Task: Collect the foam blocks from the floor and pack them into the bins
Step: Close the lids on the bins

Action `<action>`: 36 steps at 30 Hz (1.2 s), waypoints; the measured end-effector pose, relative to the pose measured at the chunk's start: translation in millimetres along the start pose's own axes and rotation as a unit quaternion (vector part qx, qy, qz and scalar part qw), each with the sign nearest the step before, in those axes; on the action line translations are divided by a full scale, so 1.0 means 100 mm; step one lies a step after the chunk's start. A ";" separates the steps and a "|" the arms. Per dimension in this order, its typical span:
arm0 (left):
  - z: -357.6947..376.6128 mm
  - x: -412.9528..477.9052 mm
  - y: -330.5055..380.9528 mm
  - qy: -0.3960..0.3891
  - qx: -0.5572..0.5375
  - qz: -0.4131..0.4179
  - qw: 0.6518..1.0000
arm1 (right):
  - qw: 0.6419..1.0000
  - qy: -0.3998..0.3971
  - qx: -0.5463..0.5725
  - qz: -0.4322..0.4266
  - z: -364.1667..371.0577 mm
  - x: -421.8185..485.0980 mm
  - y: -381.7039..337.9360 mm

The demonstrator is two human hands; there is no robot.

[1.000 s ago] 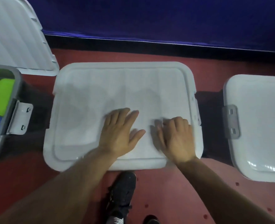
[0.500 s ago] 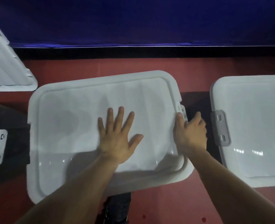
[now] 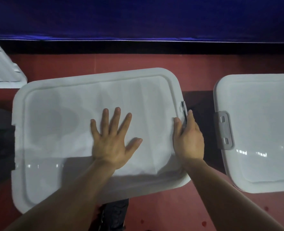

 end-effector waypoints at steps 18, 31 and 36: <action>0.15 -0.84 -2.12 0.001 -0.179 -0.367 0.913 | 0.888 -0.208 -0.156 -0.380 1.88 -1.22 -1.92; 0.28 -0.98 -2.17 0.041 -0.285 -0.428 0.856 | 0.881 -0.178 -0.228 -0.375 2.15 -1.37 -1.88; 0.27 -0.96 -2.18 0.002 -0.296 -0.369 0.881 | 0.879 -0.181 -0.231 -0.375 2.19 -1.38 -1.88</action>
Point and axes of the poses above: each hand's wrist, its own x-axis towards the middle knuckle, its own z-axis out of the palm, y = z × x, the point moved 2 cm from there along x, towards the middle knuckle, and after that the axes turned 9 degrees about x, right-handed, at the moved point
